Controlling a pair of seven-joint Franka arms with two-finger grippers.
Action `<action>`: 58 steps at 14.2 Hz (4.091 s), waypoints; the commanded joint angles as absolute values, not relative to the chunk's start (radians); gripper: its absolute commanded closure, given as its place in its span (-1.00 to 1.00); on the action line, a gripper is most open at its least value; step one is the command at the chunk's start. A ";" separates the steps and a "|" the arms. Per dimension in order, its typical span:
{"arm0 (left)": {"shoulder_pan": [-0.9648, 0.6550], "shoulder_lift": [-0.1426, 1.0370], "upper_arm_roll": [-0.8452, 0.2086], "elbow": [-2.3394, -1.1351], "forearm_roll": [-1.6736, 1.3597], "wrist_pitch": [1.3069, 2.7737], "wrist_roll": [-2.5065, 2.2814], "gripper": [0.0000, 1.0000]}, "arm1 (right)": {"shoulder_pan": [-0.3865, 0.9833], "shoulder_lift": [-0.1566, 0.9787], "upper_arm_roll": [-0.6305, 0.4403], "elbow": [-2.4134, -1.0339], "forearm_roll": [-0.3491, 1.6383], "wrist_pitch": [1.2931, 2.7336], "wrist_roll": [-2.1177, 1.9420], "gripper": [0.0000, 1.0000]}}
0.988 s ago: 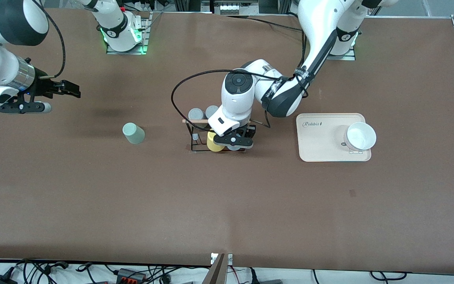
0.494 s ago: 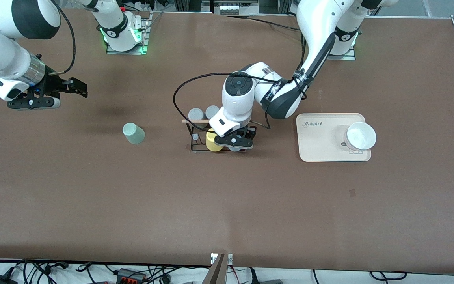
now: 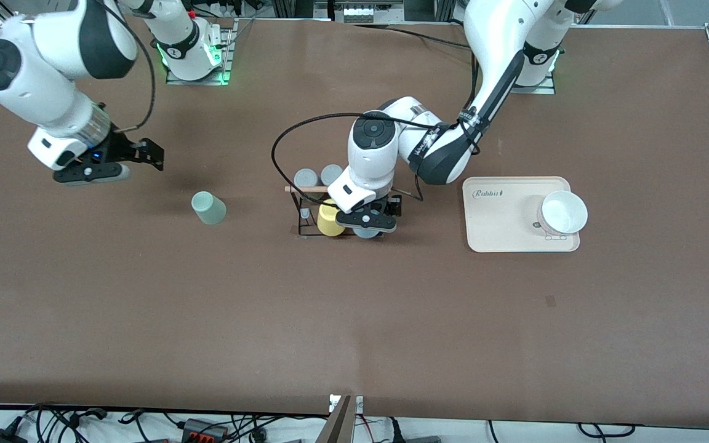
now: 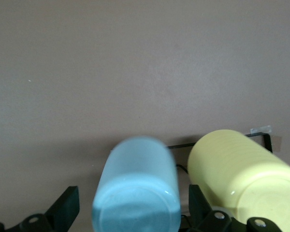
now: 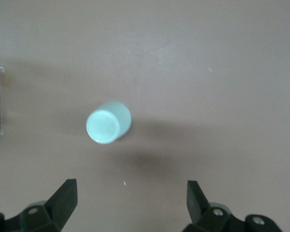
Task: Hang scattered cups on rack with three cups
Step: 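Grasp the teal cup with the right gripper while the left gripper withdraws, then carry the teal cup with the right gripper to the rack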
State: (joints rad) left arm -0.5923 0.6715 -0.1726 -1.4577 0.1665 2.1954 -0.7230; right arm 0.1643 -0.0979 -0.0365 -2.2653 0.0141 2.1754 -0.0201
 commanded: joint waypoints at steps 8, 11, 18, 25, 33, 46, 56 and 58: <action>-0.430 0.361 -0.184 -1.463 0.178 1.909 -0.611 -1.00 | 0.253 0.175 -0.038 -2.284 0.025 2.519 -0.017 -1.00; -0.356 0.302 -0.183 -1.445 0.144 1.778 -0.517 -1.00 | 0.259 0.202 -0.038 -2.289 0.025 2.526 0.026 -1.00; -0.154 0.273 -0.170 -1.281 0.090 1.435 -0.109 -1.00 | 0.284 0.264 -0.038 -2.289 0.025 2.556 0.063 -1.00; -0.018 0.180 -0.039 -1.369 -0.051 1.399 -0.003 -1.00 | 0.284 0.287 -0.038 -2.292 0.025 2.554 0.061 -1.00; -0.005 -0.045 -0.021 -1.654 -0.037 1.552 0.106 -1.00 | 0.284 0.279 -0.038 -2.301 0.025 2.527 0.060 0.62; -0.015 -0.025 -0.032 -1.632 -0.032 1.552 0.106 -1.00 | 0.491 0.224 -0.038 -1.645 0.011 1.947 0.539 0.73; -0.017 -0.026 -0.052 -1.631 -0.034 1.551 0.104 -1.00 | 0.603 0.433 -0.038 -1.525 0.026 2.014 0.732 0.73; -0.017 -0.026 -0.052 -1.631 -0.034 1.551 0.106 -1.00 | 0.623 0.452 -0.038 -1.525 0.025 2.034 0.767 0.73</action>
State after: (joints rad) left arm -0.0158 -0.0218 -0.0522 -1.6328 -0.0282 1.5470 0.0861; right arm 0.5965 0.4309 -0.0304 -1.5525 0.0162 2.0276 0.7205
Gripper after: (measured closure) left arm 0.000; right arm 0.330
